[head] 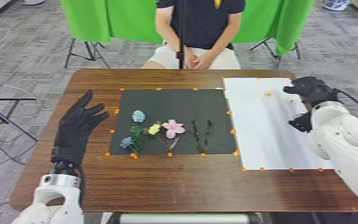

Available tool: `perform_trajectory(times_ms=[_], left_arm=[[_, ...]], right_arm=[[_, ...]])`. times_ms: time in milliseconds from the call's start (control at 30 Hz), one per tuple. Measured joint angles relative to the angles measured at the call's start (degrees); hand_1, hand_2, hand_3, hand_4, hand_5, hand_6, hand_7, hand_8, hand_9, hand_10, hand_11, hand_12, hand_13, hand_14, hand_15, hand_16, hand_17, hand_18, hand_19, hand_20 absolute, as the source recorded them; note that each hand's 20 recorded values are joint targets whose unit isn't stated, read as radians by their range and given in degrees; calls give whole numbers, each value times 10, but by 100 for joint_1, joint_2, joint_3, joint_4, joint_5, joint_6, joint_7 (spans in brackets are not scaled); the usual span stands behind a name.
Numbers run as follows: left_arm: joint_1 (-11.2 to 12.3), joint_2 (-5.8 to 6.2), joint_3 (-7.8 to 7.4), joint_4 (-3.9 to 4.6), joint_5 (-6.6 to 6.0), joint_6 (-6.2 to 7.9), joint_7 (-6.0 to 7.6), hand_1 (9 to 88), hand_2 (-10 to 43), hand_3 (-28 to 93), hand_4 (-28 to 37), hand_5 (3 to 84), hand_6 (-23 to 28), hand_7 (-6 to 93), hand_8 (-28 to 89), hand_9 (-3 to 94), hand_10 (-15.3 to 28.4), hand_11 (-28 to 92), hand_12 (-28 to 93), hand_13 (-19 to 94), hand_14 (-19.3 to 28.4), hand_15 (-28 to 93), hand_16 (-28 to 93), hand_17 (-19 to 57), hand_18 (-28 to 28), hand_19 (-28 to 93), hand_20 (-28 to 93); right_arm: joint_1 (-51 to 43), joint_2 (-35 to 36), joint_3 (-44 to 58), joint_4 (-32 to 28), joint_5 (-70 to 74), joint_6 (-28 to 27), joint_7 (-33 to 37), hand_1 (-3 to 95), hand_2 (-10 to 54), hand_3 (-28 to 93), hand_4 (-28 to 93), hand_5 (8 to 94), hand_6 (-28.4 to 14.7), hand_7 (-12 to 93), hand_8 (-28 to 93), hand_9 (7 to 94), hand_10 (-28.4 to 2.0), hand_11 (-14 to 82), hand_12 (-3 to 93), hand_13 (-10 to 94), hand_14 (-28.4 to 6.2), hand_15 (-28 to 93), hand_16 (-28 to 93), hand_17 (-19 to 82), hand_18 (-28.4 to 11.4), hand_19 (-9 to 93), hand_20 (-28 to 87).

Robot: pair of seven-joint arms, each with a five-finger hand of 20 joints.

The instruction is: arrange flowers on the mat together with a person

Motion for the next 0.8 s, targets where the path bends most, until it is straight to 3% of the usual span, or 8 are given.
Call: perform_trajectory(times_ms=[200, 533, 800], left_arm=[[-9, 16, -5, 0, -6, 0, 26, 208, 60, 791, -283, 320, 31, 115, -99, 343, 176, 238, 89, 246, 251, 472, -88, -92, 230, 440, 121], [-38, 3, -37, 0, -6, -1, 24, 209, 60, 791, -283, 319, 30, 118, -100, 344, 176, 238, 89, 246, 251, 473, -89, -92, 231, 441, 121], [-131, 17, 19, 26, -41, -1, 66, 208, 60, 792, -283, 319, 30, 118, -100, 344, 176, 239, 89, 246, 252, 473, -89, -92, 231, 442, 121]], right_arm=[[522, -79, -327, 422, -1053, -635, 162, 227, -17, 784, -268, 400, 32, 166, -133, 430, -130, 134, 147, 444, -142, 490, 97, 79, -205, 562, 196], [614, -439, -184, 680, -1311, -1544, 361, 233, -18, 781, -273, 390, 33, 166, -134, 439, -129, 142, 148, 453, -136, 492, 96, 81, -203, 563, 190], [669, -667, -367, 952, -1480, -1620, 465, 247, -21, 776, -275, 385, 36, 167, -134, 444, -127, 148, 146, 460, -132, 499, 93, 83, -201, 566, 185]])
